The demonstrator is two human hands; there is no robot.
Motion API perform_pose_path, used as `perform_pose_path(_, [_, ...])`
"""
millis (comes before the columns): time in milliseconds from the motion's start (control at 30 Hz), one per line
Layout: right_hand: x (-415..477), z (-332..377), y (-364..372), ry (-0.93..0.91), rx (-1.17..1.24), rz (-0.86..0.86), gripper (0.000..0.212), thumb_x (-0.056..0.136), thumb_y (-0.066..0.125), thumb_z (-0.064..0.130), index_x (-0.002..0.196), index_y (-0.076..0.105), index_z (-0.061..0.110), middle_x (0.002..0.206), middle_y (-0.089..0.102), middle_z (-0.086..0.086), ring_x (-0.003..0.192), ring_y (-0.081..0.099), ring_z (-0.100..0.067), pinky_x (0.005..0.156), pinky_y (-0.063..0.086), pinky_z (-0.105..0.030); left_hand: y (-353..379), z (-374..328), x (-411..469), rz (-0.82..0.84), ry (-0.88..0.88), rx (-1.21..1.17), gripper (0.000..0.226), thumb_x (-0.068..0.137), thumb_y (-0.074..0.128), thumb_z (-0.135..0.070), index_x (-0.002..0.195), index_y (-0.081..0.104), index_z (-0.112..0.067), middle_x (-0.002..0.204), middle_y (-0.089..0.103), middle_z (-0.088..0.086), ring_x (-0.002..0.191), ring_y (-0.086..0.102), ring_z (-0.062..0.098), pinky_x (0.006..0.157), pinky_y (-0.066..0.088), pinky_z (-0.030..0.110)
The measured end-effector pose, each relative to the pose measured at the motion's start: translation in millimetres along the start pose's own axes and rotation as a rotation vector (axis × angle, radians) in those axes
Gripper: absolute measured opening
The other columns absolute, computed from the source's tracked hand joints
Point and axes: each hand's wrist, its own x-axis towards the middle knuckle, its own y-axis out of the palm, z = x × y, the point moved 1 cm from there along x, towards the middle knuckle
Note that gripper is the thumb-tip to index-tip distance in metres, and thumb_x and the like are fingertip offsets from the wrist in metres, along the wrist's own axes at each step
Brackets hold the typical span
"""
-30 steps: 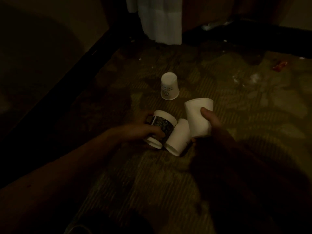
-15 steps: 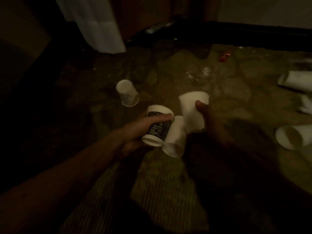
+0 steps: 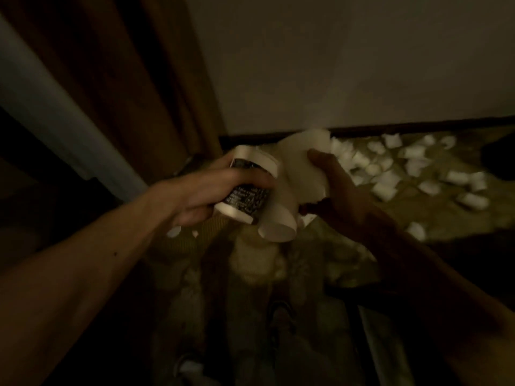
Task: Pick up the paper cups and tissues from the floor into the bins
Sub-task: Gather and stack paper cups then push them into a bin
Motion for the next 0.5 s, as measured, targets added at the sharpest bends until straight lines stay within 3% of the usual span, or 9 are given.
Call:
perform_pose_path(67, [-48,67,13,-0.055,-0.017,-0.103,0.072,0.057,0.071,0.064,0.116,0.066,0.023,0.104,0.074,-0.004,0.099,0.069,-0.024,0.076,0.055,-0.043,19,-76,-48,0.036,0.019,0.056,0.066,0.057,0.090,-0.025,0.116,0.061,-0.025,0.101,0.075,0.009,0.088,0.074,0.027,0.078,0.060,0.050])
perform_pose_path(133, [-101,137,22,-0.107,-0.003,-0.098,0.076,0.056,0.069,0.063,0.119,0.063,0.020,0.099,0.073,-0.004,0.090,0.069,-0.022,0.065,0.053,-0.037,40,-153,-94,0.077,0.063,0.152,0.061,0.061,0.085,-0.024,0.117,0.061,-0.022,0.102,0.074,0.013,0.086,0.074,0.028,0.076,0.061,0.047])
perform_pose_path(267, [-193,254,28,-0.328,0.040,-0.099,0.061,0.070,0.061,0.058,0.116,0.062,0.019,0.094,0.068,-0.007,0.081,0.067,-0.023,0.059,0.052,-0.036,88,-297,-169,0.154,0.193,0.328,0.085,0.055,0.090,-0.022,0.130,0.052,-0.020,0.102,0.073,0.011,0.079,0.075,0.024,0.057,0.058,0.033])
perform_pose_path(367, [-241,321,26,-0.416,0.017,-0.091,0.069,0.076,0.053,0.061,0.127,0.058,0.014,0.104,0.064,-0.015,0.087,0.063,-0.029,0.065,0.051,-0.037,128,-378,-202,0.214,0.329,0.421,0.069,0.052,0.089,-0.023,0.114,0.060,-0.016,0.083,0.076,0.004,0.071,0.075,0.018,0.053,0.055,0.026])
perform_pose_path(500, [-280,371,-3,-0.468,0.046,-0.193,0.065,0.077,0.047,0.059,0.123,0.058,0.014,0.100,0.064,-0.013,0.083,0.062,-0.026,0.065,0.047,-0.036,176,-438,-213,0.297,0.413,0.502,0.058,0.052,0.086,-0.027,0.104,0.060,-0.023,0.084,0.076,0.000,0.076,0.075,0.017,0.056,0.056,0.027])
